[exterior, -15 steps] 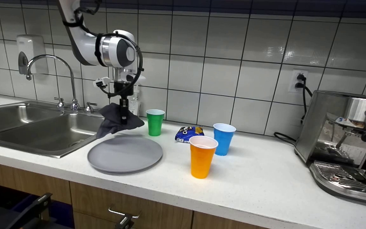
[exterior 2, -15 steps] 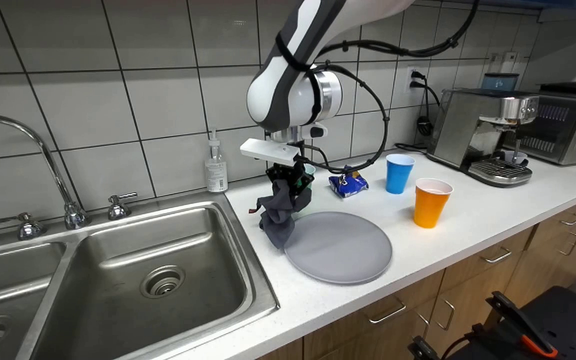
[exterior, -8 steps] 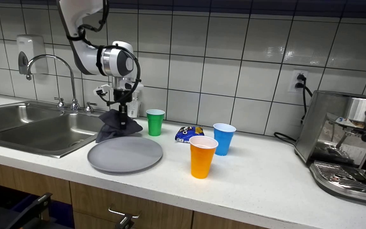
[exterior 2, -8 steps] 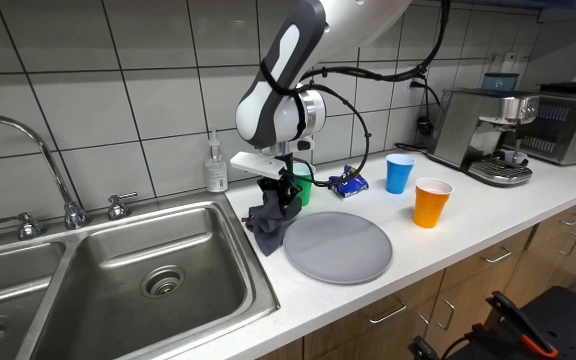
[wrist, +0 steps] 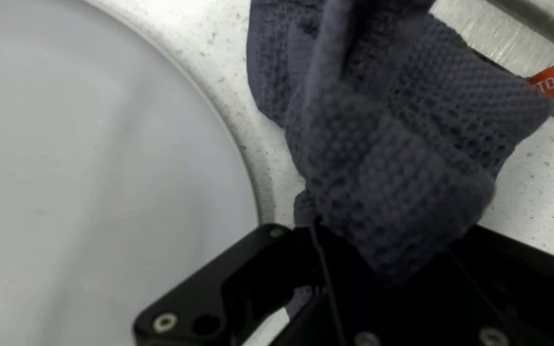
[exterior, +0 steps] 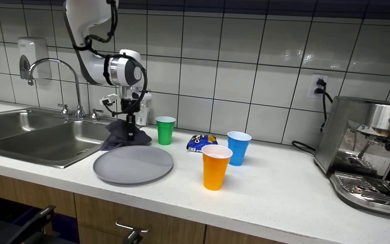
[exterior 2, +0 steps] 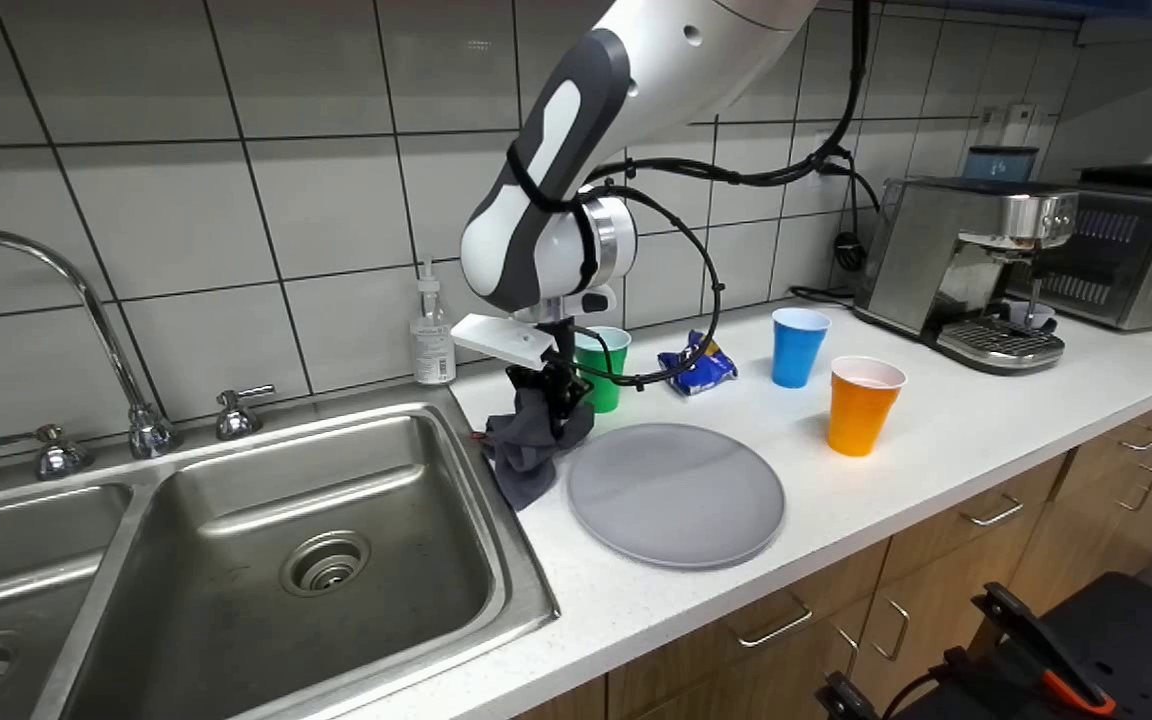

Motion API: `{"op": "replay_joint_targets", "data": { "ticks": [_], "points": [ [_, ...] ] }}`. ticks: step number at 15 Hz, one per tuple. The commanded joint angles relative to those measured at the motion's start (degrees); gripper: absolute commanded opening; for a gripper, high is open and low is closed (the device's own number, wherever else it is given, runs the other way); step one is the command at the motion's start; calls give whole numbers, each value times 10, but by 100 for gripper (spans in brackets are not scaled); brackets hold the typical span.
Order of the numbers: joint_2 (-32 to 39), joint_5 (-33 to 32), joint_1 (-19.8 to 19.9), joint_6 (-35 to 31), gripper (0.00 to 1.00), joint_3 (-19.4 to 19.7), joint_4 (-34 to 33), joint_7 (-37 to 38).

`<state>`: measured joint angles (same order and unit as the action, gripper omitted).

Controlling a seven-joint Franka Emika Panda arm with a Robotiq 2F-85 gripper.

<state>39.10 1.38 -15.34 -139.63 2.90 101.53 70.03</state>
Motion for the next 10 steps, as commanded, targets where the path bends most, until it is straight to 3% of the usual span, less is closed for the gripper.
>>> {"op": "replay_joint_targets", "data": {
  "ticks": [1, 7, 8, 10],
  "points": [
    [-20, 2, 6, 41, 48, -1, 0, -5],
    [-71, 9, 22, 64, 93, -7, 19, -19],
    [-83, 9, 24, 66, 99, -8, 25, -20],
    [-110, 13, 32, 66, 100, -9, 39, -26]
  ]
}}
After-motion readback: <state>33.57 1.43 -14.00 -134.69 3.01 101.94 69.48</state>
